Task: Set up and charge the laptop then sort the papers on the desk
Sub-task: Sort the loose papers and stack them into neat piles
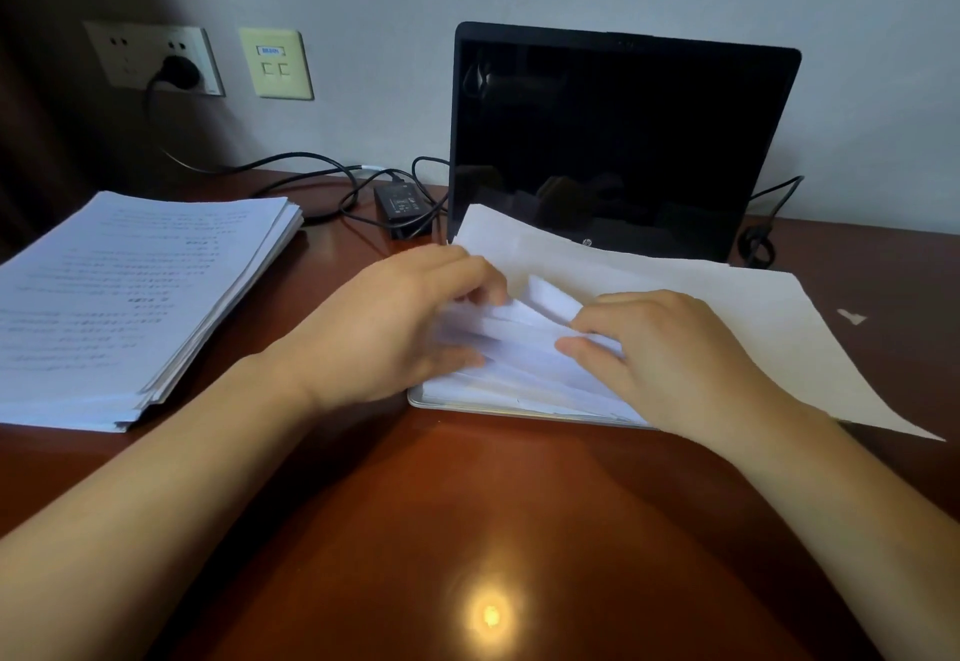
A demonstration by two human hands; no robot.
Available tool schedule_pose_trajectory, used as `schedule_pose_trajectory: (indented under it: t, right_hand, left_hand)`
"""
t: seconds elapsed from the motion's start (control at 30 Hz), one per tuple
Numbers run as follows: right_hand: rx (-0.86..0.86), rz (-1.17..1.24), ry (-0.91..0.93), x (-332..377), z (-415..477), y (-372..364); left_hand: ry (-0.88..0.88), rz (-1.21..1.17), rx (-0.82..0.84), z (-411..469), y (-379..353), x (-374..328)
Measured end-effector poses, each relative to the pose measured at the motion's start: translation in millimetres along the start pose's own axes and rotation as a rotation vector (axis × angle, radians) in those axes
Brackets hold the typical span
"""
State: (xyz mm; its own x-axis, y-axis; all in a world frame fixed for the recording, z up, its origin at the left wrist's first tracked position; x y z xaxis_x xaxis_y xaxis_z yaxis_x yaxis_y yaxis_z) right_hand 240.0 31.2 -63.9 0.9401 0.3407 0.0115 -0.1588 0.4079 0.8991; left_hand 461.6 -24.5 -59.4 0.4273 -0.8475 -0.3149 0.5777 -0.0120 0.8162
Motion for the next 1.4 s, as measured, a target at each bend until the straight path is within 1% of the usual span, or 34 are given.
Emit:
schedule_pose_trajectory:
  t: [0.1, 0.17, 0.27, 0.33, 0.43, 0.57, 0.7, 0.87, 0.93, 1.0, 1.07, 1.17, 1.23, 1.33, 1.4]
  right_hand:
    - [-0.03, -0.036, -0.101, -6.0, 1.2, 4.0]
    - [-0.037, -0.027, -0.144, -8.5, 0.8, 6.3]
    - [-0.022, -0.011, -0.147, -5.8, 0.4, 8.4]
    - [0.001, 0.028, -0.145, -2.1, 0.9, 9.4]
    - [0.04, 0.077, -0.122, 1.5, 0.1, 8.6]
    - [0.026, 0.083, -0.023, 7.9, -0.6, 6.2]
    - [0.029, 0.088, 0.039, 14.4, -1.9, 6.4]
    - [0.023, 0.006, -0.009, 10.9, 2.5, 7.5]
    - [0.052, -0.02, -0.042, 9.1, 4.2, 9.9]
    - [0.094, -0.002, -0.073, 6.9, 4.9, 13.9]
    - [0.102, -0.007, -0.104, 5.7, 5.0, 17.4]
    - [0.009, 0.039, -0.09, 5.3, 4.2, 22.0]
    - [-0.109, 0.206, -0.087, -1.2, 1.2, 23.5]
    - [-0.283, 0.565, -0.153, -3.6, 1.4, 32.7]
    - [-0.313, 0.845, -0.14, -0.1, 5.1, 41.3]
  left_hand:
    - [-0.088, 0.177, -0.007, 0.1, 0.6, -3.1]
    - [-0.154, 0.254, 0.003, 0.7, 0.2, -3.5]
    - [-0.188, 0.3, 0.069, -0.4, -1.9, 0.1]
    - [-0.185, 0.336, 0.069, -1.0, -4.5, 3.5]
    - [-0.163, 0.38, -0.023, 0.9, -4.7, 7.1]
    - [-0.108, 0.346, -0.177, 2.8, 2.6, 6.0]
    - [-0.063, 0.332, -0.277, 2.6, 2.8, 2.1]
    - [-0.037, 0.324, -0.409, 7.1, 5.5, 0.0]
    - [0.047, 0.245, -0.439, 8.1, 8.3, 3.2]
    - [0.169, 0.121, -0.481, 6.2, 12.7, 10.6]
    - [0.302, 0.022, -0.484, 2.1, 14.5, 22.2]
    - [0.414, -0.163, -0.45, -3.1, 11.3, 34.5]
    - [0.471, -0.411, -0.467, -3.1, 7.0, 36.8]
    - [0.534, -0.837, -0.501, 0.1, 1.1, 42.4]
    - [0.519, -1.012, -0.473, 4.2, -1.8, 42.1]
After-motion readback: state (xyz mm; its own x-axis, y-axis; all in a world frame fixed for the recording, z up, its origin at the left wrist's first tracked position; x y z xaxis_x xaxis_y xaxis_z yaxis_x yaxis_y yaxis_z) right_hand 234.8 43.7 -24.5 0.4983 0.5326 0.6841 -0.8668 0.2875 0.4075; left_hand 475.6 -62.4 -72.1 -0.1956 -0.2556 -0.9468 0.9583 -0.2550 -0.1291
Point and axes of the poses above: each hand's wrist, its own z-axis towards the middle knuckle, its own y-axis out of the back of the hand, x = y × z, the point moved 3 cm from there along z, towards the middle knuckle, and after that the axes turned 5 degrees about -z, right-handed, at the moved point
